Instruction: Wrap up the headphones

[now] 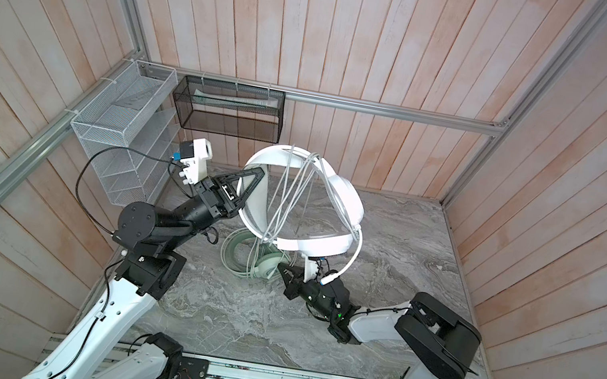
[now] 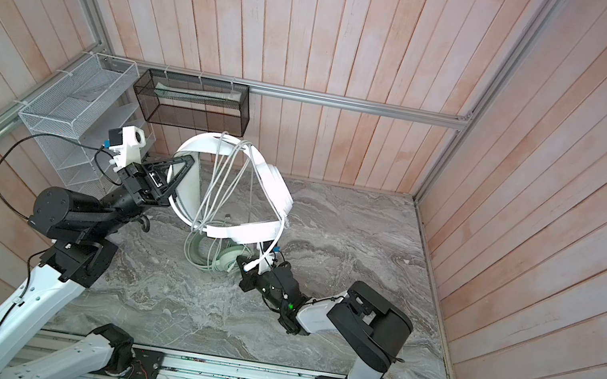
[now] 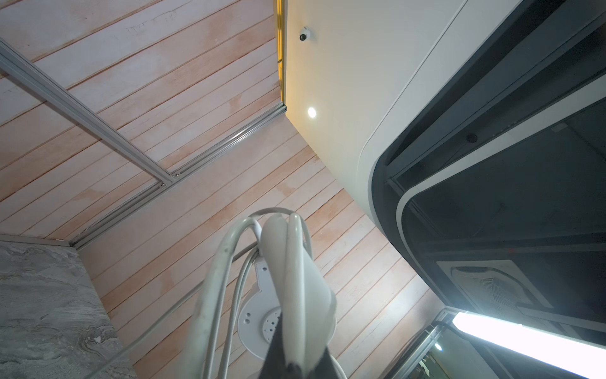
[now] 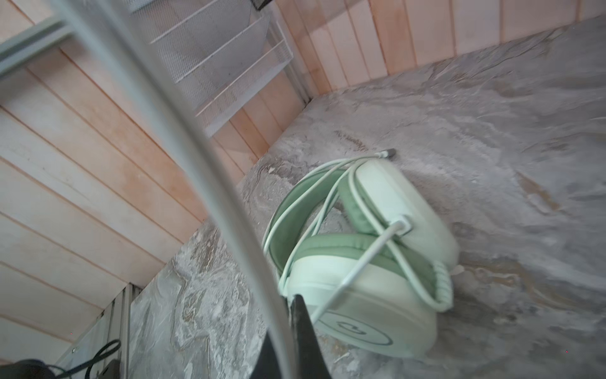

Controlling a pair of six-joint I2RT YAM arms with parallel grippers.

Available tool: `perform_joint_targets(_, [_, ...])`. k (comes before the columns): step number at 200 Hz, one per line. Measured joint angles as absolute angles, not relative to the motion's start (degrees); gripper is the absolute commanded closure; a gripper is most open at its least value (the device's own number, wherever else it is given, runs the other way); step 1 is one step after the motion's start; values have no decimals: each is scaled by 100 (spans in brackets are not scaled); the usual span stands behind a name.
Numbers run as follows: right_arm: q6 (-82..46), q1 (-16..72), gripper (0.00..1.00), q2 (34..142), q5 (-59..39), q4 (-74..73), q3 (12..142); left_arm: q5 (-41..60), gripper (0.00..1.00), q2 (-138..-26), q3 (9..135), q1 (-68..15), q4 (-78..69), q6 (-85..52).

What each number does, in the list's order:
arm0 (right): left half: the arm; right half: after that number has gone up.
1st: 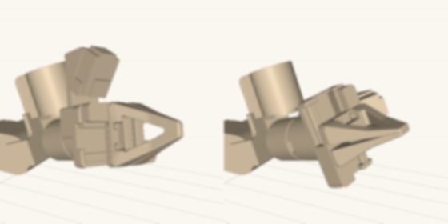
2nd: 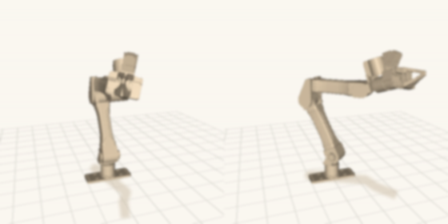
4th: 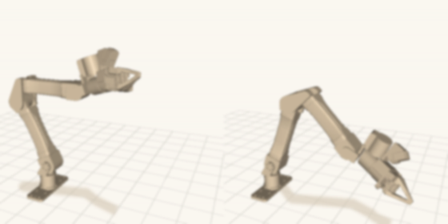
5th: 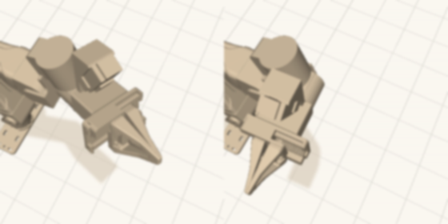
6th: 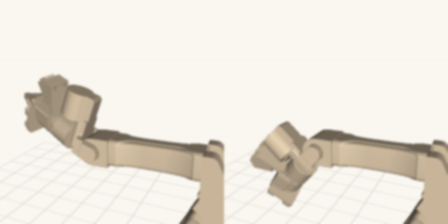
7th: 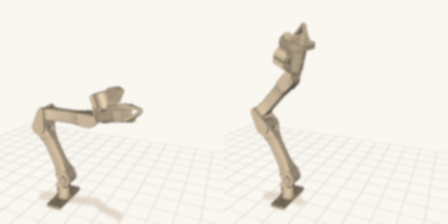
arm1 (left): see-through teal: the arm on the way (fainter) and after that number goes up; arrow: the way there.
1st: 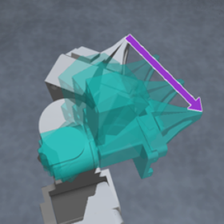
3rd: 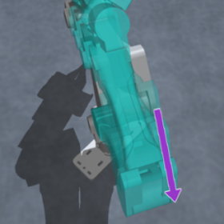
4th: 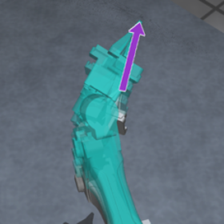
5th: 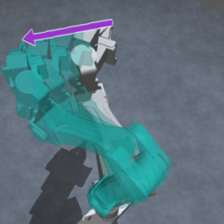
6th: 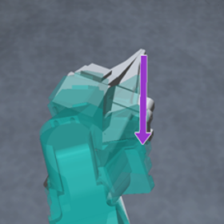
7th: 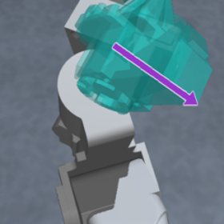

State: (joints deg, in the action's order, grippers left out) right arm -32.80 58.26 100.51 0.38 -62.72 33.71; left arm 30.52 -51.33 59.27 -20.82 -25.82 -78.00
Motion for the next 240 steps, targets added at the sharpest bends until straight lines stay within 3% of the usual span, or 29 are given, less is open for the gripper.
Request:
perform_joint_targets(86, [-2617, 6973, 100, 10208, 14, -5179, 4165, 2460, 100, -5308, 5603, -2082, -2786, -7972])
perform_joint_targets(199, [-1446, 8396, 100, 8989, 228, -2346, 5269, 1566, 100, -5564, 5284, -2082, -2008, -6991])
perform_joint_targets(240, [-705, 8576, 100, 7889, 489, -910, 5594, 1448, 100, -5730, 5229, -2082, -1446, -6466])
